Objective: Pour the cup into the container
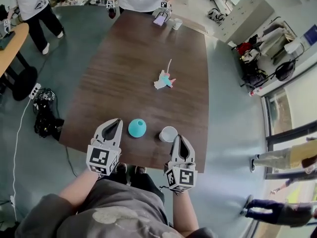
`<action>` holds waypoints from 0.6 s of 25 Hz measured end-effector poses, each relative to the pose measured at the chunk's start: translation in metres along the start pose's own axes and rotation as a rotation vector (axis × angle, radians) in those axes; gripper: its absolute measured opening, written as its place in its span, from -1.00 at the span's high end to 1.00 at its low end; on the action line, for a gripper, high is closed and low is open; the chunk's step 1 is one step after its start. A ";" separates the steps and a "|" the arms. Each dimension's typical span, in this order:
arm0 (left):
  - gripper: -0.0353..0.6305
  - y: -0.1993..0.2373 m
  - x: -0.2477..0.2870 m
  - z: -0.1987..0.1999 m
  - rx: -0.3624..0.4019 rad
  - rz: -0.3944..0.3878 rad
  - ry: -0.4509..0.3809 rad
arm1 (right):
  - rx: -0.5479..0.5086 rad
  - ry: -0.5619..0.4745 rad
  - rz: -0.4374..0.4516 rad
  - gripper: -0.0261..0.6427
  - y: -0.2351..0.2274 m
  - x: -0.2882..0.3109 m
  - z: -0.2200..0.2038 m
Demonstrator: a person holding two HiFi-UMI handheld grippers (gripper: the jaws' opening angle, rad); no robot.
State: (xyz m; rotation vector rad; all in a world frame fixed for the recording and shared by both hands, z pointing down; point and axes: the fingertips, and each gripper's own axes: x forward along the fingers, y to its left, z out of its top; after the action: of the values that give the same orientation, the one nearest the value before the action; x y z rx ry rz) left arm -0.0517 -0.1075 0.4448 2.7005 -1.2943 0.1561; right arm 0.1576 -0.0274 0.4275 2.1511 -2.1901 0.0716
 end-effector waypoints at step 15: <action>0.87 -0.036 -0.033 -0.006 -0.009 0.050 0.000 | -0.017 0.071 0.031 0.96 -0.021 -0.042 -0.021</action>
State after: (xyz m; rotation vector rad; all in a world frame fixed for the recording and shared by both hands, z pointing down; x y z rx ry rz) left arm -0.0444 -0.0595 0.4423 2.6620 -1.3606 0.1554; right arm 0.1794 0.0161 0.4444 2.0725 -2.1769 0.1285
